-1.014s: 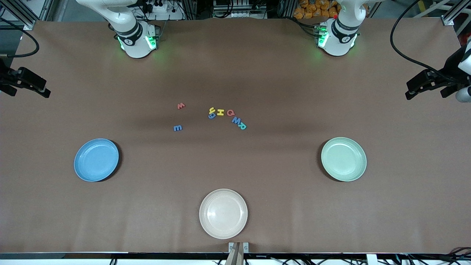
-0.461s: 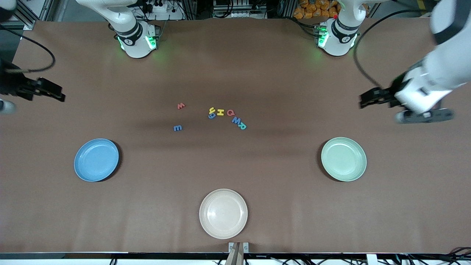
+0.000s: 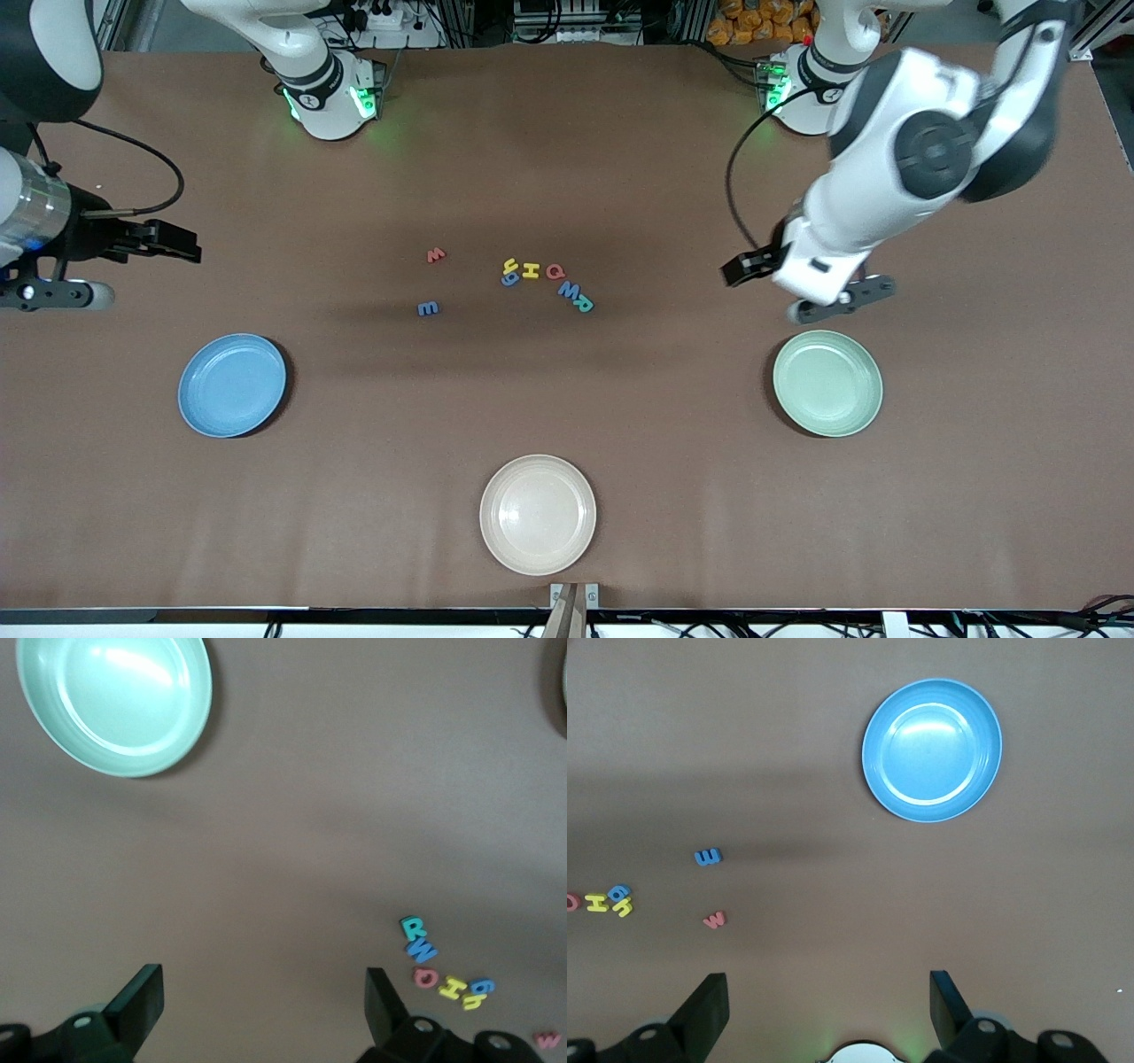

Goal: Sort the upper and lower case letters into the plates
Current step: 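Lower the left gripper onto the teal R while the right gripper approaches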

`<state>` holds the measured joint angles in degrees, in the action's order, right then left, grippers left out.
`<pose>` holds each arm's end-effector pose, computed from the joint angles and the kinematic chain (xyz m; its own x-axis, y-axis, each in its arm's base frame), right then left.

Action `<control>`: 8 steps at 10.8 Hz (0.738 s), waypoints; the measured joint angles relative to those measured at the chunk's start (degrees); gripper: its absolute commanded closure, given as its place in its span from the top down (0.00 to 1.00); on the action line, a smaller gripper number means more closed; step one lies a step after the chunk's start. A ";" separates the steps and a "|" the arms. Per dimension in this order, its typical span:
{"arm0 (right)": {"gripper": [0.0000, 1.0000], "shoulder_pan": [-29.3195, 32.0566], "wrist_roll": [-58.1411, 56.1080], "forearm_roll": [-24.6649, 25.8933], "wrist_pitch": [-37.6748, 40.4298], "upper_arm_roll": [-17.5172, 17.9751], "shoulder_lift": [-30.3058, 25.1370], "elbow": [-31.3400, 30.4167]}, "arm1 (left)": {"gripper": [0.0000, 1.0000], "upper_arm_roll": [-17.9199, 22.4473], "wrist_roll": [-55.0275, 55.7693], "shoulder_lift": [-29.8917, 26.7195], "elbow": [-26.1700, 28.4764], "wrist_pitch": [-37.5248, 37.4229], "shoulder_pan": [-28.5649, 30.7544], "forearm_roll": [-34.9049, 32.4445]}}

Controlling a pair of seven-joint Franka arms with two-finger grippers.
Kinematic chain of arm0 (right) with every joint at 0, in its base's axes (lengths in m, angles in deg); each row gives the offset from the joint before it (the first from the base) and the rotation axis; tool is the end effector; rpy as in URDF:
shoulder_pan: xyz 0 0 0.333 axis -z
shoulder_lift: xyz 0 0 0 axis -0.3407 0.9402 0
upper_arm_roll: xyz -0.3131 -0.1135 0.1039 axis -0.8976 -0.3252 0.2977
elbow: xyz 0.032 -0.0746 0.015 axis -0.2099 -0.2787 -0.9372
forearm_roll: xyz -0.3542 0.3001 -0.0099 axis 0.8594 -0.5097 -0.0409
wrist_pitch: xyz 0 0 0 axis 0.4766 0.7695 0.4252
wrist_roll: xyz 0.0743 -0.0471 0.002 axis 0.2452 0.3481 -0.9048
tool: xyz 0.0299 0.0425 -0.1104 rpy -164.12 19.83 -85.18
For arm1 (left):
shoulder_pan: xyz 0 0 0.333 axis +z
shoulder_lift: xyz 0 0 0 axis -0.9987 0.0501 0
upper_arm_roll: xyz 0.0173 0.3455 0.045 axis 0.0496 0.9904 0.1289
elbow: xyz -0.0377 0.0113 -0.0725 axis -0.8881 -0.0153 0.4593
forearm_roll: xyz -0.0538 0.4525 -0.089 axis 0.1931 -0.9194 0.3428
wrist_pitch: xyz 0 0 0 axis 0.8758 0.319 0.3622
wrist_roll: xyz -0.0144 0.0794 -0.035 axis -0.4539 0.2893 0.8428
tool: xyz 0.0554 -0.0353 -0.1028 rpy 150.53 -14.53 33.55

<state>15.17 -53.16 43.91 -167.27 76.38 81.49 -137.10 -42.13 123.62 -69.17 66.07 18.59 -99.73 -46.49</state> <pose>0.6549 0.0276 0.5767 0.9753 -0.0109 -0.2207 -0.0097 -0.9999 0.0069 0.6176 -0.3142 0.4459 0.9086 0.3805 -0.1722 0.3907 -0.9201 0.0285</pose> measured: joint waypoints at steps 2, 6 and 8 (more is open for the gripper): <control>1.00 0.16 0.00 0.03 1.91 -0.18 2.90 -0.06 | 1.00 -0.13 10.77 4.42 0.30 5.79 -3.79 0.11; 1.00 -0.43 -0.02 -0.03 1.90 -0.14 4.92 0.12 | 1.00 -0.13 30.54 14.16 0.57 19.34 -12.37 -0.14; 1.00 -1.37 -0.02 -0.30 -1.14 -0.03 5.41 -0.41 | 1.00 -0.03 37.17 18.31 0.53 23.90 -15.17 -1.49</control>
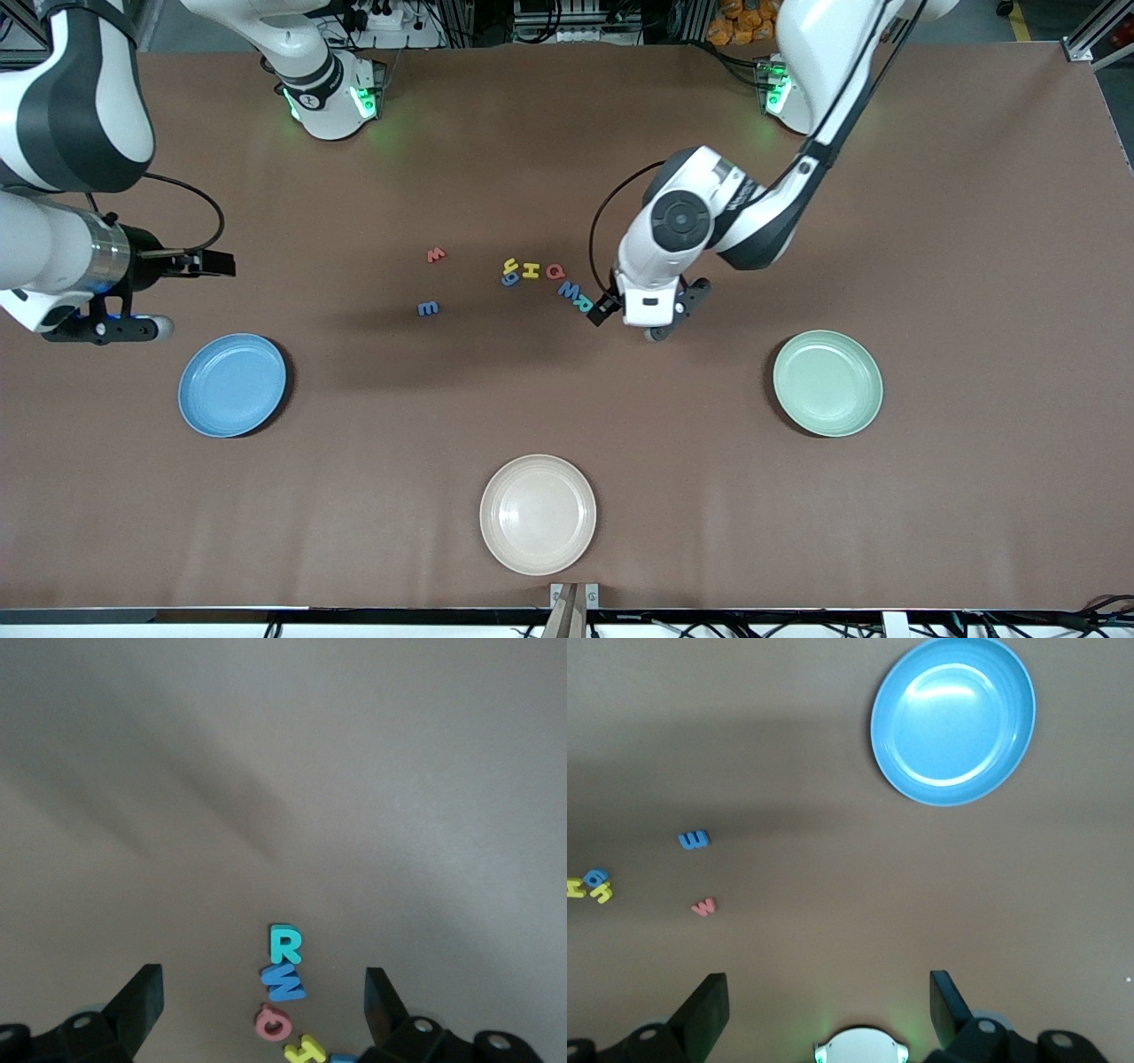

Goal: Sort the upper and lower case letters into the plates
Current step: 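Lower the left gripper onto the teal R while the right gripper approaches, then lift the R toward the green plate while the right gripper reaches m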

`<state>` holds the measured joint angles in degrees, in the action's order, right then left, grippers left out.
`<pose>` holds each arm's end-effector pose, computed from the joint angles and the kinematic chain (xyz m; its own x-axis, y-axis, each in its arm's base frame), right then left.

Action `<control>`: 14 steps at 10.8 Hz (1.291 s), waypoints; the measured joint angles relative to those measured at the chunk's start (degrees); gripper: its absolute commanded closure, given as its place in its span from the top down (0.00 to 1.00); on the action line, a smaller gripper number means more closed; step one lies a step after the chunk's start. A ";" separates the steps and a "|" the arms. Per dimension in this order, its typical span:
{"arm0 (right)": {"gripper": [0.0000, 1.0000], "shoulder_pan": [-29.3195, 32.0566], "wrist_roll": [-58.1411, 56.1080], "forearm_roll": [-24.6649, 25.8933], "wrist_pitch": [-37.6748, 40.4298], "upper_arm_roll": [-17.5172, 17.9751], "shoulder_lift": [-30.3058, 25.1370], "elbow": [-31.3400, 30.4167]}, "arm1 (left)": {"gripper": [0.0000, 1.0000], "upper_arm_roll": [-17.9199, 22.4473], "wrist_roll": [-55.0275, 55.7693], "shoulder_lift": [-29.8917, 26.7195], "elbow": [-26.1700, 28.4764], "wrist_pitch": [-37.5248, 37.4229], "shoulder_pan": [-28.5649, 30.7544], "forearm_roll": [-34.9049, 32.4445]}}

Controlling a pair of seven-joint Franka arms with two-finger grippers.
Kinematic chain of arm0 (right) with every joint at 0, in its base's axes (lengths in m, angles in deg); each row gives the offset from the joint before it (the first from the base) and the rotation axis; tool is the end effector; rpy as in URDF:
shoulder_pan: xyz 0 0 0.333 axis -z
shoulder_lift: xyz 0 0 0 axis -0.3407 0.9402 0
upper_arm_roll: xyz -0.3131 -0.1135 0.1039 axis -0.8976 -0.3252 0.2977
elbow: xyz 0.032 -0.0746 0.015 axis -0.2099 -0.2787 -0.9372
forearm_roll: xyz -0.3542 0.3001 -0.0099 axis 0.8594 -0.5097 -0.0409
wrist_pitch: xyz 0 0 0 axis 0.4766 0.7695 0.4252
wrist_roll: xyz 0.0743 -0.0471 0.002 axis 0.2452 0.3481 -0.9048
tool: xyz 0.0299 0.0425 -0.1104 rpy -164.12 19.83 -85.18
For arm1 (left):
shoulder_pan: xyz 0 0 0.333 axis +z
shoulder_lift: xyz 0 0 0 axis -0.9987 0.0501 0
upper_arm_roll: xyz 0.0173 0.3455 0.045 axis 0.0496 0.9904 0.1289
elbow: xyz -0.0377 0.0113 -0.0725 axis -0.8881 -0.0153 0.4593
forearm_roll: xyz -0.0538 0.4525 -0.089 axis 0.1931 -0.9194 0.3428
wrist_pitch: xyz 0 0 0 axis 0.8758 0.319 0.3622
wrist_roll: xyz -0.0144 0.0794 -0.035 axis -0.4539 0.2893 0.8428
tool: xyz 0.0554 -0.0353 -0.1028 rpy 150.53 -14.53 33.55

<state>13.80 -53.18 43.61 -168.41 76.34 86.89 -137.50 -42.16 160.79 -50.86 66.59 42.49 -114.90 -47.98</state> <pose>0.6759 0.0457 0.5114 0.9542 0.0102 -0.2990 0.0138 -0.9999 0.0099 0.5615 -0.4933 0.2494 0.6639 0.7245 -0.1853 0.7388 -0.6738 0.0126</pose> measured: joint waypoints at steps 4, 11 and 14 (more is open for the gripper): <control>1.00 -3.37 0.54 -2.45 -9.92 0.09 0.21 -8.21 | 0.90 0.08 8.22 6.18 -0.14 6.30 -3.25 -3.93; 1.00 -16.13 17.94 -3.55 -26.17 0.39 -3.25 -22.53 | 0.79 0.27 10.27 9.09 -0.35 10.16 -4.90 -4.37; 1.00 -19.90 35.11 -3.55 -34.45 0.43 -3.23 -28.44 | 0.70 0.41 10.30 9.95 -0.36 10.78 -5.54 -4.38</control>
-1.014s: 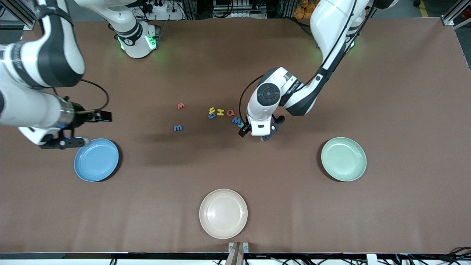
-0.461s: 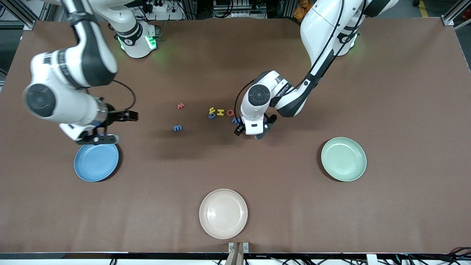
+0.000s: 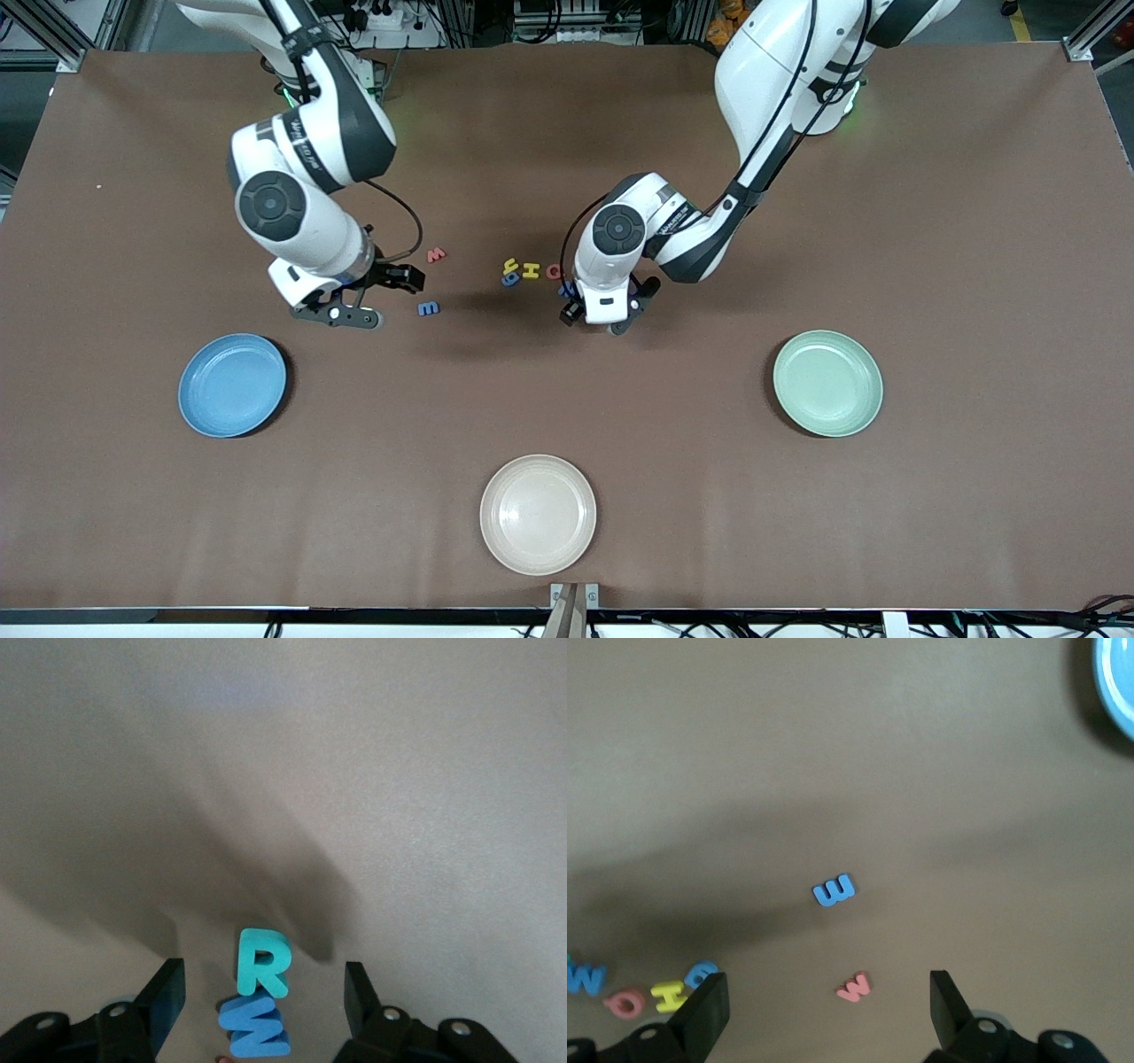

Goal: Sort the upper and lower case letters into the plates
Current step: 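Lift the R toward the green plate while the right gripper reaches m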

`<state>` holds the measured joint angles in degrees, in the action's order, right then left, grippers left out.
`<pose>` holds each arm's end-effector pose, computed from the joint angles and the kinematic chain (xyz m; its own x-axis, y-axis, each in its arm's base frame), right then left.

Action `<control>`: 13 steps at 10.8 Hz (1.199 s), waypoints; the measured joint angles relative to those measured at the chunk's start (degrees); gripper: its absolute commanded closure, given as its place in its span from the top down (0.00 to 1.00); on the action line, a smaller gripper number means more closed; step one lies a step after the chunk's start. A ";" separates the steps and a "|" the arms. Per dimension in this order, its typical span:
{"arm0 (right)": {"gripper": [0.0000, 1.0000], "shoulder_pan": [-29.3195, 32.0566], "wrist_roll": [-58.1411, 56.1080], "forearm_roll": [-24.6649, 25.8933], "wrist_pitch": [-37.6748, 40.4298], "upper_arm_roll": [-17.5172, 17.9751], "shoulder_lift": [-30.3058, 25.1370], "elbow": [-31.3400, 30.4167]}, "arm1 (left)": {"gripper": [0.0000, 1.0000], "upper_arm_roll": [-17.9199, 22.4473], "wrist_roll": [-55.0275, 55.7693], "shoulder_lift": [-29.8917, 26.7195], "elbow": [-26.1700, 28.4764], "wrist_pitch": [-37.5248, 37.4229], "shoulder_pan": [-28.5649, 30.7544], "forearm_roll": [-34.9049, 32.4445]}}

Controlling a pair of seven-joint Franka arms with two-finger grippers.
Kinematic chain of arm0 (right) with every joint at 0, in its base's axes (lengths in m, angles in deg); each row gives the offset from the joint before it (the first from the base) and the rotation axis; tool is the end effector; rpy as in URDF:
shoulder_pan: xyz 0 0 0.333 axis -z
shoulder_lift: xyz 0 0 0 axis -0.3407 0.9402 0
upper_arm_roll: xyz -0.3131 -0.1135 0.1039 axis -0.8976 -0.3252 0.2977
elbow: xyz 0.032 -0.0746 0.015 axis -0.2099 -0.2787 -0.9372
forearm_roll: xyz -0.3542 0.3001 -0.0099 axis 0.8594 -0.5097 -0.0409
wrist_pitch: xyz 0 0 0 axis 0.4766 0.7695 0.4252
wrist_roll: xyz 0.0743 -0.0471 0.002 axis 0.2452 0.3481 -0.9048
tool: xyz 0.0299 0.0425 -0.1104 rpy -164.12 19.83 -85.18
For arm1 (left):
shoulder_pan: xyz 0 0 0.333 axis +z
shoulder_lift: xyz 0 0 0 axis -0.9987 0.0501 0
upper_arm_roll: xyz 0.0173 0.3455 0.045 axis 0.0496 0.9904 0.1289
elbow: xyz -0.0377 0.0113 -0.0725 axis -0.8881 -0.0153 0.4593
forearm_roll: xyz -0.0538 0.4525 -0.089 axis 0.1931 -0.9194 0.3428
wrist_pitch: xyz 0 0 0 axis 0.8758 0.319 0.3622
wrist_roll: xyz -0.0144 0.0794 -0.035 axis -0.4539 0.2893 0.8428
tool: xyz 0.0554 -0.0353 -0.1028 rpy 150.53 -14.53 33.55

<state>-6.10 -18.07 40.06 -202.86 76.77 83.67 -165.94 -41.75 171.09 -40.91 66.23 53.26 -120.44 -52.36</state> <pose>0.5822 0.2628 0.3315 0.9482 -0.2812 -0.1476 -0.2778 -0.9596 0.0434 0.5164 -0.5422 0.1412 0.6160 0.7713 -0.1597 0.7824 -0.6227 0.0107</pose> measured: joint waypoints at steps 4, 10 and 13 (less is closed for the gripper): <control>1.00 1.19 20.95 -0.01 -0.62 -0.75 0.07 -0.69 | 0.24 0.06 0.00 1.34 -0.07 1.30 -0.45 -0.03; 1.00 0.55 38.62 -0.01 -13.57 -0.49 2.59 -7.84 | 0.00 1.27 -0.10 0.40 -1.55 -0.37 0.63 -6.32; 1.00 -0.83 42.37 -0.01 -20.43 -0.40 3.65 -11.77 | 0.00 1.58 -9.07 -6.38 -2.70 -10.51 6.75 -9.55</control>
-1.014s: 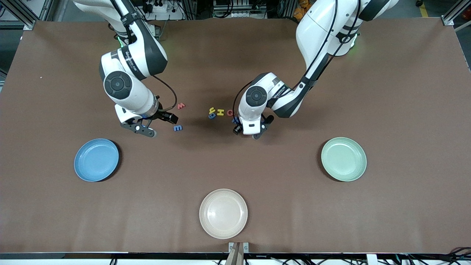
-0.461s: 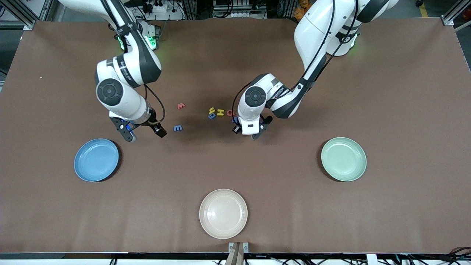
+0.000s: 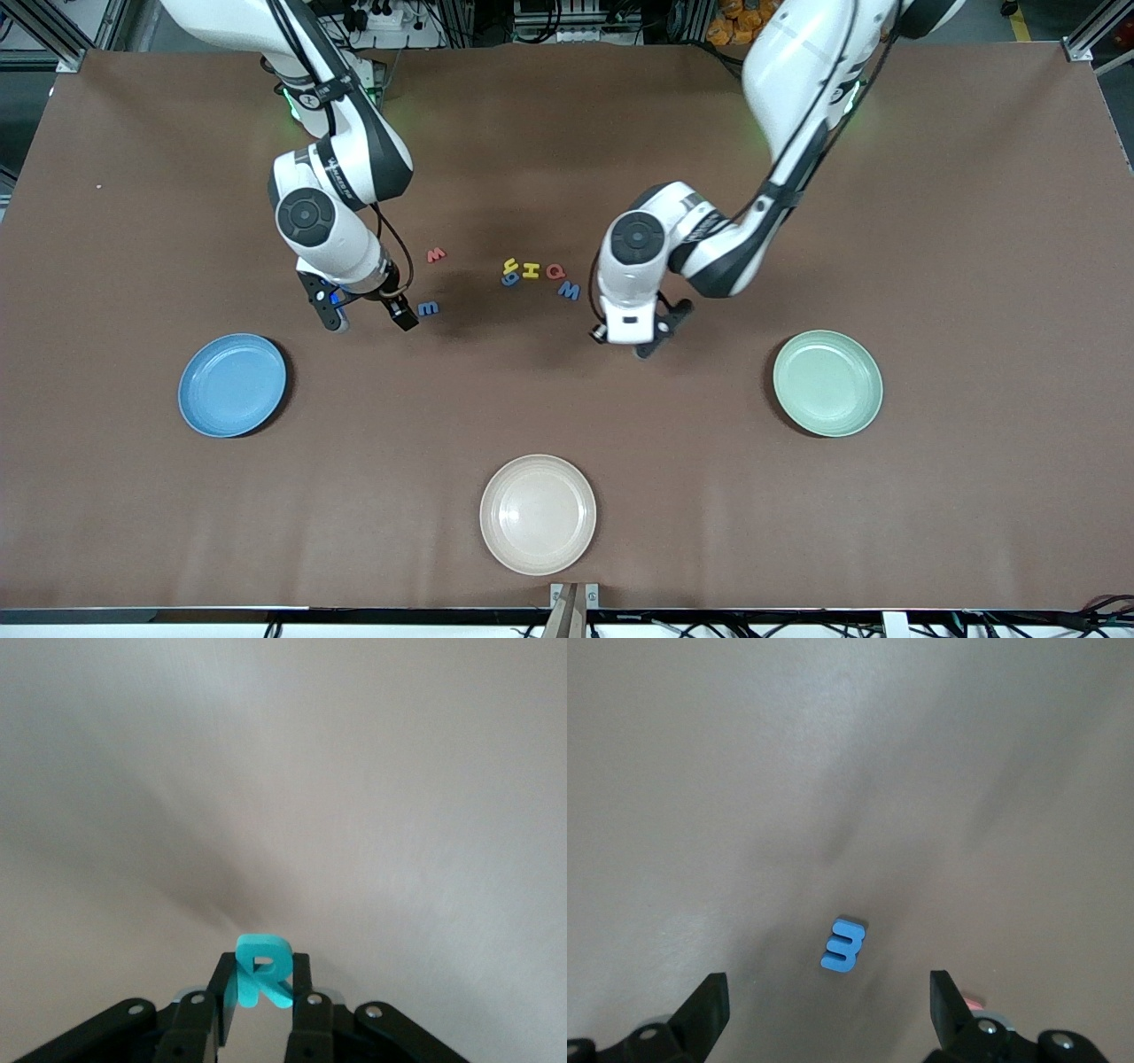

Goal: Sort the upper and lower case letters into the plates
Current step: 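Lift the R toward the green plate while the right gripper reaches m, then release the R into the green plate while the right gripper grasps m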

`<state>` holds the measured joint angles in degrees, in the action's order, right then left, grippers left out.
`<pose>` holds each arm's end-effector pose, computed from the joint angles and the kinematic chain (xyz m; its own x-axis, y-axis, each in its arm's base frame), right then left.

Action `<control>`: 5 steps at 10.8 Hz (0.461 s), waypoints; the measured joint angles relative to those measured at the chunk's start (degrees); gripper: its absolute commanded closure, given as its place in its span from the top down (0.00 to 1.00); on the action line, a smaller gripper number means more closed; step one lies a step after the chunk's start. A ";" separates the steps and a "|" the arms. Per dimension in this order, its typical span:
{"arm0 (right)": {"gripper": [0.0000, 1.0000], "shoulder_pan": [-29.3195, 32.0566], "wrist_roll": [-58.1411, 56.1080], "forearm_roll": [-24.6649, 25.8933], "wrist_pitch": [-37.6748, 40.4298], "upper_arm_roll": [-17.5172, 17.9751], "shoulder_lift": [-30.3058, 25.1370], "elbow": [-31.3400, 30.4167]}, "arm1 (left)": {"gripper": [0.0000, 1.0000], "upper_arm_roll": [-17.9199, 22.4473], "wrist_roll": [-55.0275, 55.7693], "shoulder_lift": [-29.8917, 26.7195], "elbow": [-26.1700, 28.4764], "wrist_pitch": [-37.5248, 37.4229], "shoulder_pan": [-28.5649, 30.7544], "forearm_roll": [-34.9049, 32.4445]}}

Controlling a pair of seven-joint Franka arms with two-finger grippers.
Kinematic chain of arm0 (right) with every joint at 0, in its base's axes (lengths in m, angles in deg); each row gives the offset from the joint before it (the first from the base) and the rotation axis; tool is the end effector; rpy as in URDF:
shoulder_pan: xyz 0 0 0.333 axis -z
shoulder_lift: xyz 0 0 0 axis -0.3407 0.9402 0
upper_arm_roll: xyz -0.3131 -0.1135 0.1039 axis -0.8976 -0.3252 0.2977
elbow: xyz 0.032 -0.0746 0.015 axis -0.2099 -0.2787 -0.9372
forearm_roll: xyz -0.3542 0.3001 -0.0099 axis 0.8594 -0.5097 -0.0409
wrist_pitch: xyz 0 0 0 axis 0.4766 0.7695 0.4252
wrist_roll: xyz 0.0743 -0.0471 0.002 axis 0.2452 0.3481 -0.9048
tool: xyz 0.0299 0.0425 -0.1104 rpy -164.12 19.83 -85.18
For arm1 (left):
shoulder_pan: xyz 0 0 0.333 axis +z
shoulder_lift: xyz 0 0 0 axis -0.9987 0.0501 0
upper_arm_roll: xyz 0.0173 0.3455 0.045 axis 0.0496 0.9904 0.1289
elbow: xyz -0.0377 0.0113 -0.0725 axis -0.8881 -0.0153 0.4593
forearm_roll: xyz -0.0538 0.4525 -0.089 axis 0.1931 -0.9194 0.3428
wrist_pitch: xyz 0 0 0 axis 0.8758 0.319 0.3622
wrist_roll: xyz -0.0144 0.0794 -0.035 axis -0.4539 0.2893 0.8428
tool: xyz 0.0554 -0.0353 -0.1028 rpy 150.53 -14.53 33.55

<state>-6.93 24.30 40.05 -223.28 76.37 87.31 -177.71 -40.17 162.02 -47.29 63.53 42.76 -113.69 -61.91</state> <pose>0.5501 0.2483 0.2231 0.5093 -0.8593 -0.0469 -0.8581 -0.5112 0.0487 0.6041 -0.4616 0.2263 0.7269 0.6867 0.0092 0.6867 -0.7269 0.0029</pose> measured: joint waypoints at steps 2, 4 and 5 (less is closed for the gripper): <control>1.00 -1.62 2.94 0.00 -3.79 0.08 2.23 -0.60 | 0.00 0.05 -11.61 -5.23 0.00 -6.15 7.02 -0.01; 1.00 -4.07 5.79 0.00 -8.08 0.15 5.72 -0.81 | 0.00 0.00 -25.98 -8.48 0.53 -11.14 15.30 0.00; 1.00 -5.32 7.35 0.00 -10.15 0.18 7.45 -0.82 | 0.00 -0.01 -33.27 -9.05 1.42 -12.28 19.30 0.00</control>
<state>-12.24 31.65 40.05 -233.44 76.55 94.77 -178.53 -40.18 128.75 -56.34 64.95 30.48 -94.38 -61.91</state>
